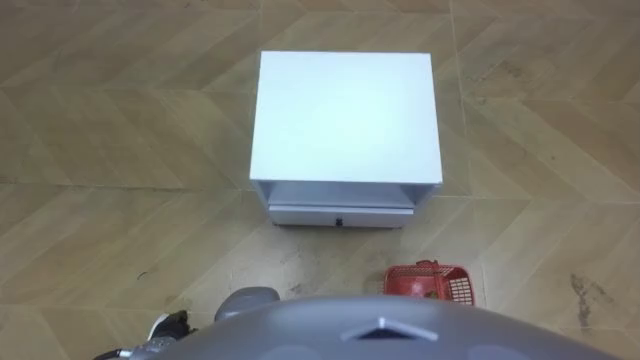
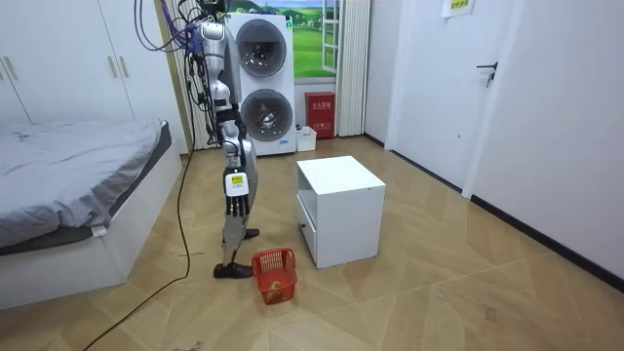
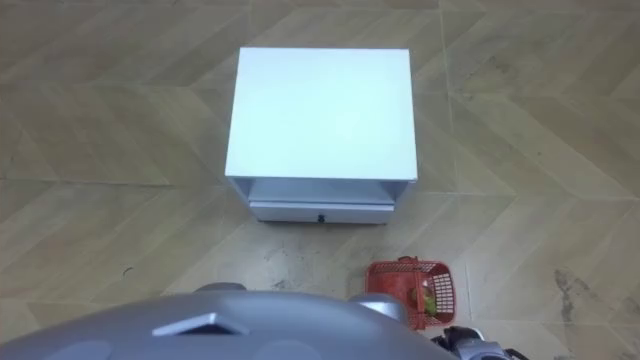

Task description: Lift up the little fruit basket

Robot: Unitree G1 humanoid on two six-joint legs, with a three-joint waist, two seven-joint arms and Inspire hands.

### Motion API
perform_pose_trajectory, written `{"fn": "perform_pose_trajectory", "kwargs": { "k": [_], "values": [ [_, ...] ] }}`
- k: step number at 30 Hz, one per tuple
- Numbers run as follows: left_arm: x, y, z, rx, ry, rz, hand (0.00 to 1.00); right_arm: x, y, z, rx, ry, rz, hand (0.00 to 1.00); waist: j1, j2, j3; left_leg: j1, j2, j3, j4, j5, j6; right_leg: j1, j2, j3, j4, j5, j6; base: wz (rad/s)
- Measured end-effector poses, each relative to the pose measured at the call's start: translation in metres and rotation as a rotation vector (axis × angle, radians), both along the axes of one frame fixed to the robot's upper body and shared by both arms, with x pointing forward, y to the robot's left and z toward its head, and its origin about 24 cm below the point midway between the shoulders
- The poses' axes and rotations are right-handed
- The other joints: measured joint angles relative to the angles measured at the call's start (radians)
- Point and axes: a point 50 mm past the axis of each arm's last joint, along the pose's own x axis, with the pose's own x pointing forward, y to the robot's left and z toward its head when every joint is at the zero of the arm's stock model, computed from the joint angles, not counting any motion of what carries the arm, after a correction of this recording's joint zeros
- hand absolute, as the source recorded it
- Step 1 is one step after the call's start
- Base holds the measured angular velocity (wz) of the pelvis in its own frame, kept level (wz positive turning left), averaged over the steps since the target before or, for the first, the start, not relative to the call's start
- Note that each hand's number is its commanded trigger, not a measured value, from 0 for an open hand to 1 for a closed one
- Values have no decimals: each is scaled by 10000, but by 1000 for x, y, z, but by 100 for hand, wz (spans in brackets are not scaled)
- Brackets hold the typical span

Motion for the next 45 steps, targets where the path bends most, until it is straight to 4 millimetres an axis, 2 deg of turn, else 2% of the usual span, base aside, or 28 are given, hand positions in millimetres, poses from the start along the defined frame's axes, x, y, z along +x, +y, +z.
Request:
{"fn": "perform_pose_trajectory", "kwargs": {
  "k": [10,21,25,32,36,40,42,43,44,45],
  "values": [
    [-2,0,0,31,43,19,0,6,-1,0,-111,-120,347,0,8,-32,0,-2,0,2,13,0,0,4,0,11,0,0,0,0],
    [-6,-2,-1,-28,214,-137,0,0,-1,0,-168,77,354,0,-3,-58,0,-5,0,27,70,2,3,-2,-9,26,-2,0,0,0],
    [-9,-3,-1,-75,291,-108,0,0,-1,0,-152,45,357,0,32,-105,-23,17,13,85,92,-1,3,-44,-8,121,21,0,0,-6],
    [1,-2,-1,-37,58,-177,0,9,-2,0,-179,-184,233,0,-2,-117,-10,-109,16,86,118,-6,9,-124,-17,158,39,0,0,-1],
    [-2,-2,-1,-27,94,-188,0,16,-3,1,-344,-511,245,0,-23,-43,-6,-188,7,87,282,-38,62,-224,-70,98,229,0,0,0],
    [-5,1,-1,14,227,-78,0,20,-12,3,-726,-853,-72,0,20,58,-36,-463,-78,216,574,-129,242,-826,-343,3,1089,-28,47,-5],
    [-7,4,0,57,230,248,0,24,-15,5,-877,-1171,-263,0,19,60,-43,-633,-258,373,556,-55,438,-1263,-577,260,1436,-25,50,-15],
    [-8,7,1,117,261,294,0,32,-18,6,-932,-1412,-355,0,-48,53,-50,-862,-411,482,579,-5,603,-1488,-731,352,1477,40,161,-17],
    [-7,11,2,174,231,343,0,39,-19,7,-950,-1625,-526,0,-71,79,-102,-1241,-480,644,566,28,796,-1694,-824,447,1325,164,359,-13],
    [-7,13,2,184,189,473,0,43,-19,7,-939,-1765,-669,0,-65,205,-176,-1434,-415,752,616,19,928,-1862,-897,467,1531,117,386,15]
  ]
}}
